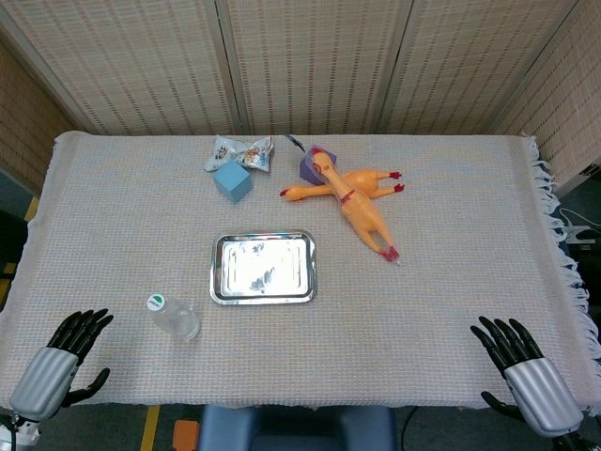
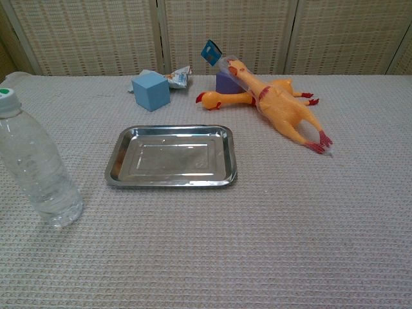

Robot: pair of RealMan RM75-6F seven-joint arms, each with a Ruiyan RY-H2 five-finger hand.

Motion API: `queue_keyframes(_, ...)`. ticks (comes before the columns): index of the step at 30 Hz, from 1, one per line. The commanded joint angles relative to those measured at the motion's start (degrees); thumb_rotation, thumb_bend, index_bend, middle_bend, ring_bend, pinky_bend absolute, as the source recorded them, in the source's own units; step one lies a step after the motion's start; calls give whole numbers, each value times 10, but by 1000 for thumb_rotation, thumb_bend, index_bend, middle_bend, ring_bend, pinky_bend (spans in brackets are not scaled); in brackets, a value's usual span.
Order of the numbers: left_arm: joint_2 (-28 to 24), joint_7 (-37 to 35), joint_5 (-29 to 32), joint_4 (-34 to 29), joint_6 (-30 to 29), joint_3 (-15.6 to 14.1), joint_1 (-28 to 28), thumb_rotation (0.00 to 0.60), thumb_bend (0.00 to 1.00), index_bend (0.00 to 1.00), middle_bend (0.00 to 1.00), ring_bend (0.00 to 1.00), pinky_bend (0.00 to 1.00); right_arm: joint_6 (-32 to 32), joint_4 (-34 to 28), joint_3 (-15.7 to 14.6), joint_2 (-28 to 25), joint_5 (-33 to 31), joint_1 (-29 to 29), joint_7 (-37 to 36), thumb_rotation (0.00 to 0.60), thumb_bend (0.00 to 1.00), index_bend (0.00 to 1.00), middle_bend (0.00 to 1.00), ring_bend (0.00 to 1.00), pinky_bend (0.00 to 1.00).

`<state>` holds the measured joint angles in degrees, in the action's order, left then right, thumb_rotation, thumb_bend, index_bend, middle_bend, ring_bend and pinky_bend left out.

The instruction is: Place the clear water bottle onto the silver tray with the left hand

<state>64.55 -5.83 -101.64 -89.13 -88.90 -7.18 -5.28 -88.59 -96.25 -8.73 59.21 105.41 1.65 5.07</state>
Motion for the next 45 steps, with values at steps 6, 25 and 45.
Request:
queue_keyframes(6, 34, -168, 20, 40, 25, -9, -10, 600, 337, 0, 0, 0, 94, 7, 5, 4, 2, -4, -6, -8, 600, 68, 0, 0, 0, 0)
queue_keyframes(25, 144, -412, 99, 133, 120, 38, -68, 600, 290, 0, 0, 0, 49, 50, -5, 2, 12, -14, -22, 16, 600, 68, 0, 0, 0, 0)
queue_keyframes(45, 189, -338, 118, 95, 156, 60, -101, 600, 289, 0, 0, 0, 52, 54, -6, -1, 10, -16, -26, 16, 600, 68, 0, 0, 0, 0)
